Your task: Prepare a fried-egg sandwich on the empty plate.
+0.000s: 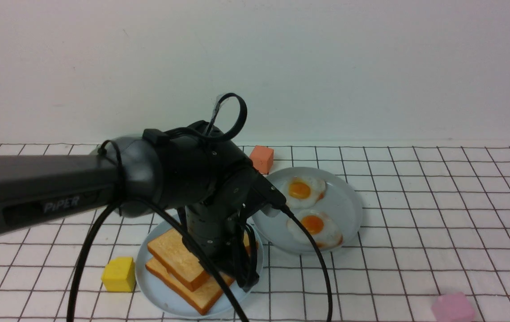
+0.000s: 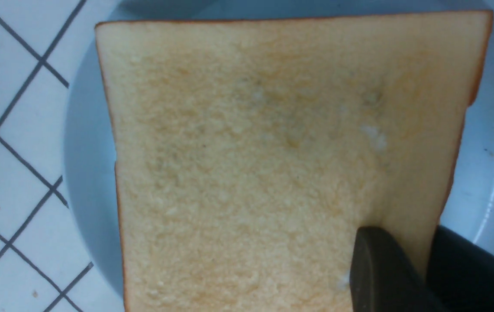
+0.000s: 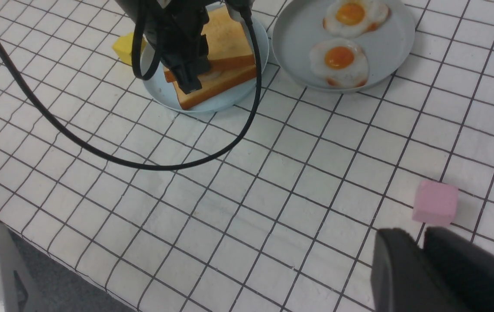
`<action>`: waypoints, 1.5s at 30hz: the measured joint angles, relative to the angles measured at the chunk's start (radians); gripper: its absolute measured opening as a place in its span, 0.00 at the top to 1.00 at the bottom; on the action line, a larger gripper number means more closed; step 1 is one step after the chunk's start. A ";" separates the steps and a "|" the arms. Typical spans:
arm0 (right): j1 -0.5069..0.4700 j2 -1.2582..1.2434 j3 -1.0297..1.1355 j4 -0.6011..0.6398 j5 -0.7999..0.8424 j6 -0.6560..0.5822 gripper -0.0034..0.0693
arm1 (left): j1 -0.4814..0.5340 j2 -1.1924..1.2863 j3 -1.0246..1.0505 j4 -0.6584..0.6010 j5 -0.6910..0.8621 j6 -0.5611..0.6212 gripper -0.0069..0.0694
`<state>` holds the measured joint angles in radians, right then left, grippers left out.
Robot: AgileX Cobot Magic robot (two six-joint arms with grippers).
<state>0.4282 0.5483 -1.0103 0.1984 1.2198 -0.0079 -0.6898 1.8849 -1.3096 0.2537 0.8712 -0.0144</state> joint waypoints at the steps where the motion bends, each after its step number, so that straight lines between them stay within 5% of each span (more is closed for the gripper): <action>1: 0.000 0.000 0.000 0.000 0.000 0.000 0.80 | 0.000 0.000 0.000 0.000 0.000 0.000 0.69; 7: 0.000 0.000 0.000 0.000 0.000 0.000 0.79 | 0.000 -0.010 0.000 -0.046 0.032 -0.029 0.51; 15: 0.000 0.000 0.000 0.000 0.000 0.000 0.79 | 0.000 -0.126 -0.019 -0.116 0.076 -0.127 0.49; 18: 0.000 0.000 0.000 0.000 0.000 0.000 0.79 | 0.000 -0.251 -0.036 -0.163 0.086 -0.142 0.56; 24: 0.000 0.000 0.000 -0.004 0.020 0.000 0.78 | 0.000 -0.647 0.043 -0.226 0.029 -0.130 0.87; 37: 0.000 0.000 0.000 -0.012 0.046 0.008 0.79 | 0.000 -1.510 0.860 -0.279 -0.606 -0.110 0.93; 39: 0.000 0.000 0.000 -0.013 0.049 0.008 0.86 | 0.000 -1.651 1.004 -0.279 -0.752 -0.142 0.93; 45: 0.000 0.000 0.000 -0.002 0.049 0.039 0.97 | 0.000 -1.795 1.152 -0.279 -0.871 -0.173 0.93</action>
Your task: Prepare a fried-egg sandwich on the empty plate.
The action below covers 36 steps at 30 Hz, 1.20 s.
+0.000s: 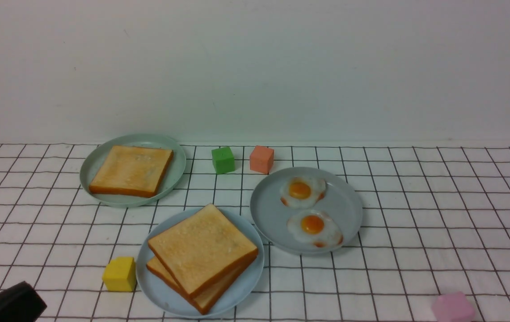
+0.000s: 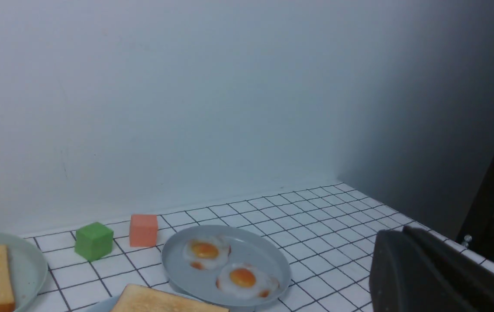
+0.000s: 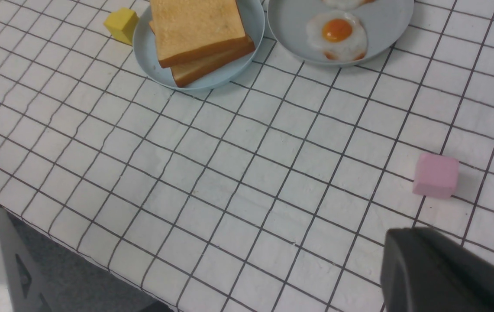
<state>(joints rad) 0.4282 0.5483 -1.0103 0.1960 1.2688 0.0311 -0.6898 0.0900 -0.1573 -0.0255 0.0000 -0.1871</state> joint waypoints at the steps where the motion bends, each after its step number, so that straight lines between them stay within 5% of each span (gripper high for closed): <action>1: 0.000 0.000 0.000 0.003 0.000 0.012 0.97 | 0.000 -0.002 0.015 0.000 0.000 0.000 0.93; 18: 0.000 -0.003 0.002 0.004 0.000 0.039 0.96 | 0.000 -0.002 0.080 0.000 0.110 -0.003 0.93; 26: -0.155 -0.125 0.066 -0.031 -0.027 -0.003 0.96 | 0.000 -0.002 0.081 0.000 0.125 -0.004 0.93; 31: -0.345 -0.299 0.408 -0.062 -0.485 -0.117 0.96 | 0.000 -0.002 0.081 0.000 0.125 -0.004 0.93; 36: -0.442 -0.441 0.737 -0.061 -0.736 -0.132 0.96 | 0.000 -0.002 0.081 0.000 0.125 -0.004 0.93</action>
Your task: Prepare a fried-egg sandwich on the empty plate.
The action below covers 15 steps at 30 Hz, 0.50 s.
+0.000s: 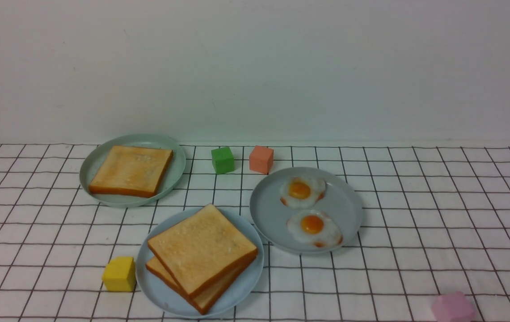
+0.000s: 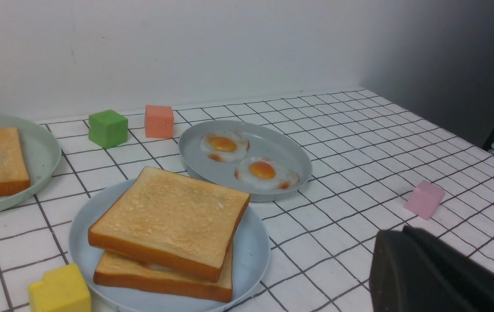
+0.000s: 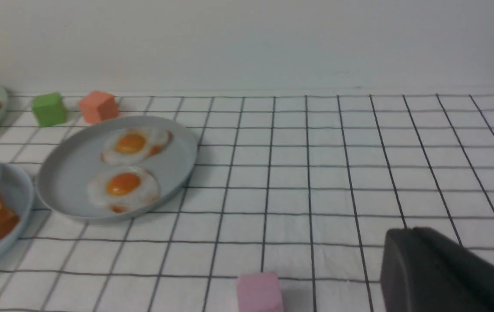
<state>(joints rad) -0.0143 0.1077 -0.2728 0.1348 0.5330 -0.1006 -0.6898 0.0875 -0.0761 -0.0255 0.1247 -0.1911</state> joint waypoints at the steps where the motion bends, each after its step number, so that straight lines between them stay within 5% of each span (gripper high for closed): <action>1: -0.007 -0.026 0.057 0.000 -0.026 -0.002 0.96 | 0.000 0.000 0.000 0.000 0.000 0.000 0.92; 7: -0.011 -0.116 0.278 0.001 -0.086 0.033 0.96 | 0.000 0.000 0.000 0.000 0.002 0.000 0.92; 15: -0.014 -0.119 0.286 0.004 -0.125 0.093 0.95 | 0.000 -0.001 0.000 0.000 0.012 0.000 0.91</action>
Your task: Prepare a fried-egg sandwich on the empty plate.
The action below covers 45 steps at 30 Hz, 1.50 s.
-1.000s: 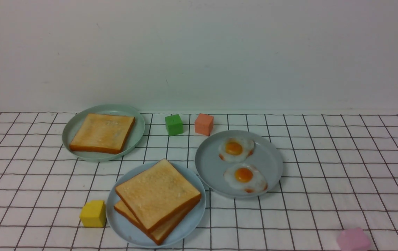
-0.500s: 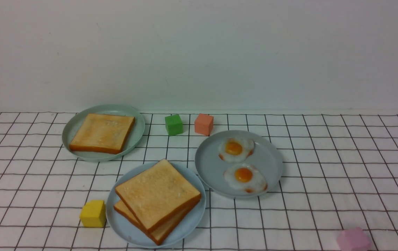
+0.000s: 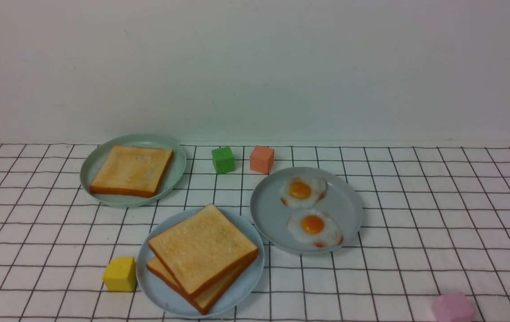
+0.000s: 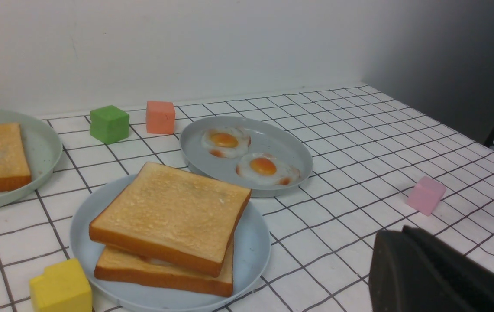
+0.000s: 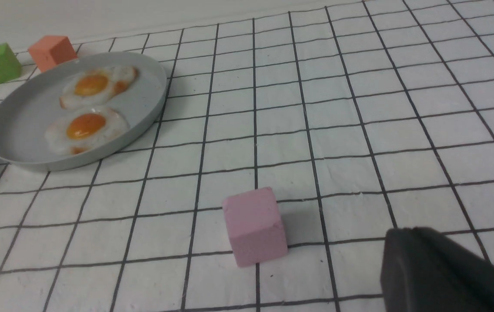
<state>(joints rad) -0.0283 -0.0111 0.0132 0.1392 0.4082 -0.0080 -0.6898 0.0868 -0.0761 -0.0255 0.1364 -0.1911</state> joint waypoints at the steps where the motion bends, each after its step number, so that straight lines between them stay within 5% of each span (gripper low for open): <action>1: 0.000 0.000 0.000 0.000 0.000 0.000 0.95 | 0.000 0.000 0.000 0.000 0.000 0.000 0.91; 36: -0.001 0.000 0.000 0.011 -0.001 0.008 0.92 | 0.002 0.000 0.010 0.000 -0.005 -0.001 0.89; 45: -0.001 0.000 0.000 0.012 -0.001 0.008 0.90 | 0.397 -0.016 0.094 -0.061 -0.093 -0.001 0.93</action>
<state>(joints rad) -0.0294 -0.0111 0.0132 0.1509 0.4073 0.0000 -0.2931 0.0709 0.0174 -0.0861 0.0434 -0.1920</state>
